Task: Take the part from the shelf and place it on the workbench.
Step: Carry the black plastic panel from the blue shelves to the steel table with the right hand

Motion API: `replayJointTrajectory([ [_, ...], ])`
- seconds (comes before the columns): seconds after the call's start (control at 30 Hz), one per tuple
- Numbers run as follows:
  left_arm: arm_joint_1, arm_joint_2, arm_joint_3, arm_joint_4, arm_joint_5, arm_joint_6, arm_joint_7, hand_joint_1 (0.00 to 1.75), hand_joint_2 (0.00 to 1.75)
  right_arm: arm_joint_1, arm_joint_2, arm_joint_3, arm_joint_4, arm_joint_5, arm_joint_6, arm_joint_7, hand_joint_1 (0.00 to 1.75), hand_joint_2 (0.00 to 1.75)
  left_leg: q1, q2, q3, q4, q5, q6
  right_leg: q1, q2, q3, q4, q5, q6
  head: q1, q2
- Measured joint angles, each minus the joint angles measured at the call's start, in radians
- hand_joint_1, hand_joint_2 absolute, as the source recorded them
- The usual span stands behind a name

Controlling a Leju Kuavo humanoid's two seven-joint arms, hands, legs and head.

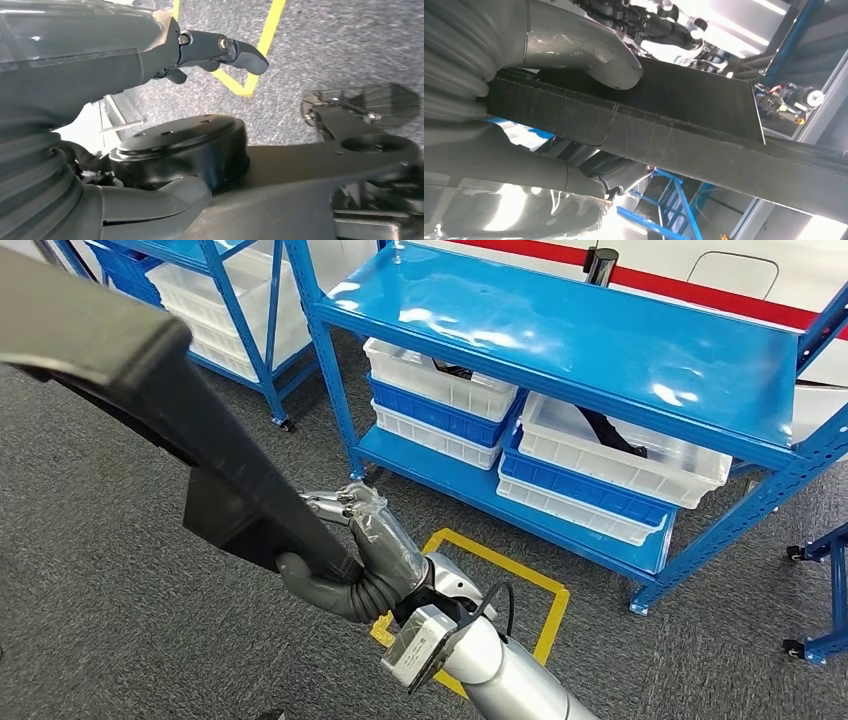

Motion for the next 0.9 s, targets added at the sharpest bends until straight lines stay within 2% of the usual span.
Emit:
replayJointTrajectory([
  [0.07,0.000,0.000,0.000,0.000,0.000,0.001,0.000,0.00,1.75,0.000,0.000,0.000,0.000,0.000,0.000,-0.001,1.75,1.75,-0.003,0.020,0.064,-0.123,0.060,0.010,0.002,-0.010,0.003,0.000,-0.001,-0.001,0.000,0.000],
  [0.13,-0.003,0.001,0.000,0.000,0.000,0.001,0.000,0.00,1.75,0.000,0.000,0.000,0.000,0.000,0.000,-0.004,1.75,1.75,-0.014,0.045,0.117,-0.226,0.087,0.021,0.008,-0.019,0.003,0.000,-0.003,0.002,0.000,0.000],
  [0.17,-0.004,0.001,0.000,0.000,0.000,0.002,0.000,0.00,1.75,0.001,-0.001,0.000,0.000,0.000,0.000,-0.005,1.75,1.75,-0.020,0.052,0.126,-0.245,0.086,0.025,0.010,-0.025,0.002,-0.001,-0.004,0.005,0.000,0.000],
  [0.23,-0.005,0.002,0.000,0.000,0.000,0.002,0.000,0.00,1.75,0.002,-0.001,0.001,0.000,0.000,0.000,-0.007,1.75,1.75,-0.024,0.039,0.129,-0.254,0.088,0.034,0.010,-0.036,0.003,-0.002,-0.007,0.013,0.001,0.000],
  [0.3,-0.005,0.003,0.000,0.000,0.000,0.002,0.000,0.00,1.75,0.002,-0.001,0.001,0.000,0.000,0.000,-0.009,1.75,1.75,-0.021,0.027,0.141,-0.268,0.097,0.045,0.009,-0.025,-0.005,0.021,-0.022,0.019,0.001,0.000],
  [0.33,-0.005,0.003,0.000,0.000,0.000,0.002,0.000,0.00,1.75,0.002,-0.001,0.002,0.000,0.001,0.000,-0.010,1.75,1.75,-0.018,0.021,0.147,-0.274,0.101,0.049,0.009,-0.014,-0.021,0.056,-0.040,0.019,0.002,0.000],
  [0.4,-0.005,0.003,0.000,0.000,-0.001,0.002,0.000,0.00,1.75,0.004,-0.006,0.002,0.001,0.001,0.000,-0.011,1.75,1.75,-0.018,0.006,0.148,-0.276,0.103,0.052,0.006,0.001,-0.076,0.172,-0.088,0.013,0.002,0.000],
  [0.43,-0.005,0.003,0.000,0.000,-0.001,0.002,0.000,0.00,1.75,0.006,-0.008,0.003,0.002,0.001,0.000,-0.011,1.75,1.75,-0.018,-0.002,0.148,-0.276,0.103,0.053,0.005,0.002,-0.104,0.225,-0.104,0.014,0.003,0.000],
  [0.47,-0.004,0.002,0.000,0.000,-0.001,0.003,0.000,0.00,1.75,0.008,-0.009,0.004,0.002,0.002,0.000,-0.011,1.75,1.75,-0.018,-0.011,0.148,-0.275,0.103,0.053,0.003,0.002,-0.120,0.252,-0.107,0.018,0.002,0.000],
  [0.5,-0.003,0.002,0.000,0.000,-0.001,0.004,0.000,0.00,1.75,0.009,-0.010,0.004,0.003,0.002,0.000,-0.011,1.75,1.75,-0.017,-0.020,0.147,-0.274,0.103,0.052,0.002,0.004,-0.118,0.242,-0.095,0.026,0.002,0.000],
  [0.53,-0.002,0.001,0.000,0.000,-0.001,0.006,0.000,0.00,1.75,0.009,-0.010,0.004,0.003,0.002,0.000,-0.011,1.75,1.75,-0.016,-0.030,0.148,-0.272,0.102,0.051,-0.001,0.007,-0.098,0.197,-0.071,0.036,0.002,0.000],
  [0.57,-0.001,0.000,0.000,0.000,0.000,0.008,0.000,0.00,1.75,0.009,-0.010,0.004,0.003,0.002,0.000,-0.011,1.75,1.75,-0.014,-0.039,0.147,-0.268,0.100,0.047,-0.005,0.017,-0.068,0.130,-0.043,0.046,0.002,0.000],
  [0.6,-0.001,-0.001,0.000,0.000,0.000,0.011,0.000,0.00,1.75,0.009,-0.010,0.005,0.003,0.002,0.000,-0.011,1.75,1.75,-0.014,-0.048,0.144,-0.262,0.097,0.042,-0.008,0.028,-0.038,0.071,-0.022,0.051,0.002,0.000],
  [0.63,0.000,-0.002,0.000,0.000,0.000,0.014,0.000,0.00,1.75,0.009,-0.009,0.006,0.003,0.002,0.000,-0.011,1.75,1.75,-0.014,-0.055,0.141,-0.257,0.094,0.036,-0.009,0.037,-0.018,0.029,-0.008,0.050,0.002,0.000],
  [0.67,0.002,-0.002,0.000,0.000,0.000,0.016,0.000,0.00,1.75,0.009,-0.009,0.006,0.003,0.002,0.000,-0.011,1.75,1.75,-0.014,-0.060,0.137,-0.254,0.093,0.031,-0.009,0.044,-0.008,0.008,-0.002,0.046,0.002,0.000],
  [0.73,0.007,-0.001,0.000,0.000,0.000,0.017,0.000,0.00,1.75,0.010,-0.007,0.007,0.003,0.002,0.000,-0.011,1.75,1.75,-0.012,-0.064,0.133,-0.253,0.093,0.023,-0.006,0.040,-0.008,0.007,0.001,0.031,0.001,0.000],
  [0.8,0.012,-0.001,0.000,0.000,0.000,0.017,0.000,0.00,1.75,0.010,-0.003,0.007,0.003,0.002,0.000,-0.011,1.75,1.75,-0.008,-0.048,0.126,-0.235,0.079,0.015,-0.007,0.034,-0.006,0.004,0.003,0.020,0.000,0.000],
  [0.83,0.013,-0.001,0.000,0.000,0.000,0.017,0.000,0.00,1.75,0.010,-0.001,0.007,0.002,0.002,0.000,-0.011,1.75,1.75,-0.007,-0.034,0.111,-0.203,0.059,0.011,-0.009,0.029,-0.005,0.003,0.004,0.014,0.000,0.000],
  [0.9,0.013,-0.002,0.000,0.000,0.000,0.017,0.000,0.00,1.75,0.010,0.002,0.007,0.002,0.002,0.000,-0.011,1.75,1.75,-0.005,-0.009,0.056,-0.091,0.003,0.003,-0.005,0.018,-0.005,0.003,0.002,0.005,-0.001,0.000],
])
